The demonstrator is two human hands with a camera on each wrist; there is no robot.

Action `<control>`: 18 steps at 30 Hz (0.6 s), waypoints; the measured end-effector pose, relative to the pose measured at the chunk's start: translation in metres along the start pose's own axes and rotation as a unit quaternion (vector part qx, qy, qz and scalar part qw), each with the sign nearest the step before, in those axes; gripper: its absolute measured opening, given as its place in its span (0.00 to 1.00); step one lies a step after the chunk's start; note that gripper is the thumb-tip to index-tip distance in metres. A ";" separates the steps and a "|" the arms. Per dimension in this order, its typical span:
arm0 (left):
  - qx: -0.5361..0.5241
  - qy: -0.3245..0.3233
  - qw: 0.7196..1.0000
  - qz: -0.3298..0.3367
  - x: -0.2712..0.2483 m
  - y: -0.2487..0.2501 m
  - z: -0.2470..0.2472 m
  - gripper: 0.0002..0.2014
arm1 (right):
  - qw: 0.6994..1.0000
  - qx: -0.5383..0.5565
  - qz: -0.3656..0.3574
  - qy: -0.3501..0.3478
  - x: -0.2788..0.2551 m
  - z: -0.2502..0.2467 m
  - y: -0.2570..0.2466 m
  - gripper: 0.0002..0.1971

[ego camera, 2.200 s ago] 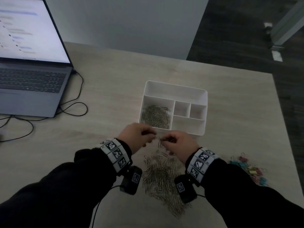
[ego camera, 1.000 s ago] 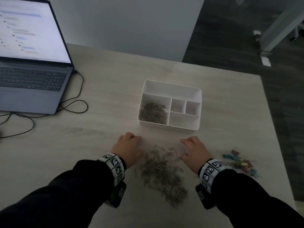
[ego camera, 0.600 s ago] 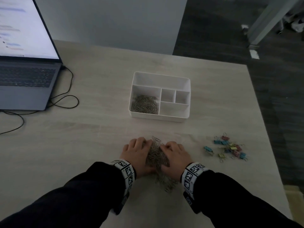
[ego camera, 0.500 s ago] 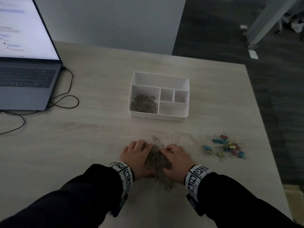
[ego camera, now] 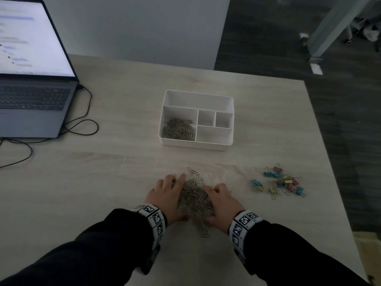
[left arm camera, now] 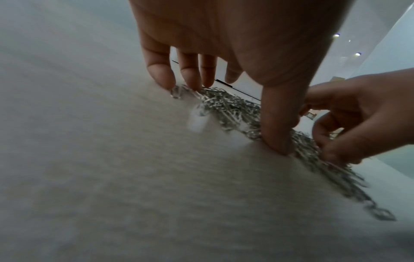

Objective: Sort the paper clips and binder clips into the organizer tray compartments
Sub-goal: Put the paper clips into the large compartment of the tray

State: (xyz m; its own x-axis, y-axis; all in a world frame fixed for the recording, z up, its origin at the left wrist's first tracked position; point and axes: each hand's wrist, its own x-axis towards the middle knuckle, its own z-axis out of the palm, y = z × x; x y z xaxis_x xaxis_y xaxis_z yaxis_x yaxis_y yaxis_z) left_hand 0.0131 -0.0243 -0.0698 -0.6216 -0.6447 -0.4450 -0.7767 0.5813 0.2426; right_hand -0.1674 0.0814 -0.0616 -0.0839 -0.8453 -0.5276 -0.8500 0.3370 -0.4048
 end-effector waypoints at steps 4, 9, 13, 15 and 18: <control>-0.016 -0.005 1.000 0.016 0.001 0.009 0.001 0.47 | 1.000 0.003 -0.021 0.009 0.012 0.003 -0.015 0.37; -0.062 -0.003 0.997 0.038 0.006 0.009 0.003 0.23 | 1.000 0.012 -0.027 0.001 0.021 0.002 -0.022 0.21; -0.094 -0.015 0.994 0.046 0.010 0.005 0.000 0.13 | 1.000 0.022 -0.018 -0.009 0.024 0.003 -0.022 0.18; -0.115 -0.020 0.992 0.040 0.012 0.002 -0.003 0.13 | 0.999 0.043 -0.010 -0.003 0.029 0.000 -0.021 0.15; -0.161 -0.026 0.986 0.014 0.017 -0.005 -0.009 0.14 | 0.995 0.094 0.019 0.019 0.034 -0.011 -0.022 0.10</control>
State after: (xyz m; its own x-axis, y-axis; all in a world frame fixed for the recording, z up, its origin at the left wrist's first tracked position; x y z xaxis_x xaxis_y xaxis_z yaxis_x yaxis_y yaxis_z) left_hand 0.0052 -0.0427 -0.0708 -0.6433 -0.6000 -0.4755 -0.7569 0.4049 0.5130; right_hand -0.1573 0.0410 -0.0630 -0.1364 -0.8443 -0.5182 -0.7345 0.4372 -0.5191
